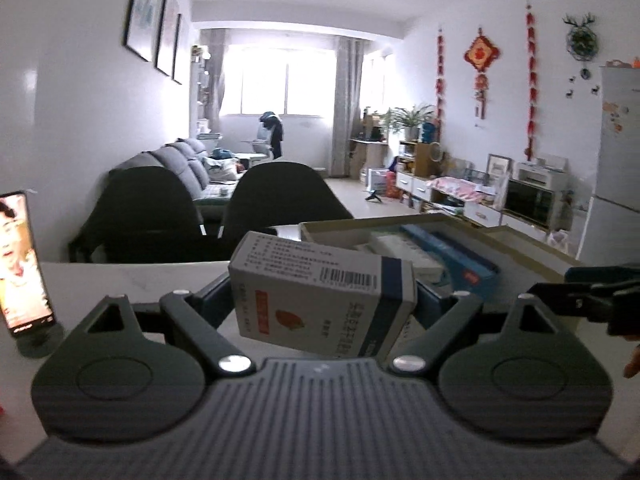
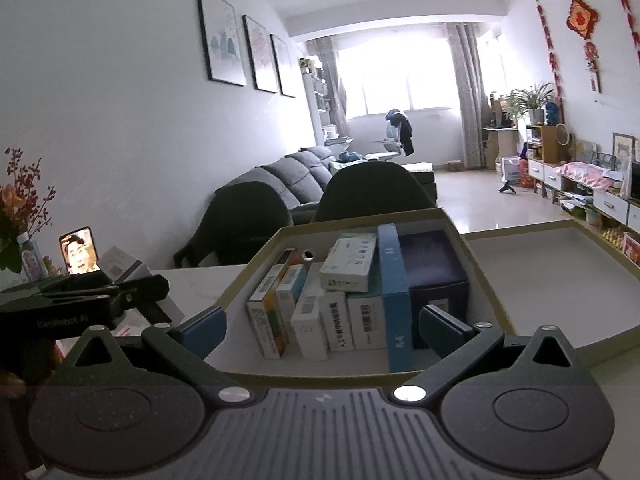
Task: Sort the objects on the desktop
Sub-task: 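Lift the Cefaclor box with the left gripper and carry it over the cardboard box, then lower the Cefaclor box into the cardboard box and open the left gripper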
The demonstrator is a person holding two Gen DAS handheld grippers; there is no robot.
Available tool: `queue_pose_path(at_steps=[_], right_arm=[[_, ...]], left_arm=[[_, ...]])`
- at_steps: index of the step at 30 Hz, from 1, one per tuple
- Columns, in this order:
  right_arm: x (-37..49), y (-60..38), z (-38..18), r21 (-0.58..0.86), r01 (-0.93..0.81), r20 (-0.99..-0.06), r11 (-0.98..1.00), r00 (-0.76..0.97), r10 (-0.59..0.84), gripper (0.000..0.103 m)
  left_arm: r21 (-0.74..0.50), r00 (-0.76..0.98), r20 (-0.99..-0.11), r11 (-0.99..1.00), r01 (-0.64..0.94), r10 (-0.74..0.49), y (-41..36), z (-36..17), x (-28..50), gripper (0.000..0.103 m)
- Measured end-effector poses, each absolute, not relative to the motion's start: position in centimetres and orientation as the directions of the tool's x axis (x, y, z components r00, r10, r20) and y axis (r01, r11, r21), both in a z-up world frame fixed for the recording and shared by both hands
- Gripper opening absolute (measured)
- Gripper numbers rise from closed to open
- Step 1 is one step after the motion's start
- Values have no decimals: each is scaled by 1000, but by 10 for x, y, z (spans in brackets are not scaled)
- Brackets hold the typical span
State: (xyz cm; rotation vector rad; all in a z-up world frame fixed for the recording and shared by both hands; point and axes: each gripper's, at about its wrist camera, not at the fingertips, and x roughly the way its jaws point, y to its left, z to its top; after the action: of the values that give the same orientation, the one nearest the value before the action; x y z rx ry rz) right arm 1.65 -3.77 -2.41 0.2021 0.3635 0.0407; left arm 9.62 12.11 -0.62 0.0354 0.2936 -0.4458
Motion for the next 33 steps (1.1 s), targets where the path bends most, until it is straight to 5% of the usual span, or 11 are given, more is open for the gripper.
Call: queue_pose_path(at_steps=[6, 19, 33], right_arm=[[17, -51, -26, 226, 38, -347, 973, 937, 44, 103], [20, -63, -32, 245, 47, -355, 968, 934, 45, 103], [32, -85, -43, 270, 82, -371, 960, 928, 25, 103]], left_arm=[[-14, 820, -337, 874, 486, -462, 100, -3, 111, 89], [406, 667, -528, 534, 742, -526, 24, -5, 169, 89], [522, 543, -774, 158, 838, -326, -23, -10, 226, 90]])
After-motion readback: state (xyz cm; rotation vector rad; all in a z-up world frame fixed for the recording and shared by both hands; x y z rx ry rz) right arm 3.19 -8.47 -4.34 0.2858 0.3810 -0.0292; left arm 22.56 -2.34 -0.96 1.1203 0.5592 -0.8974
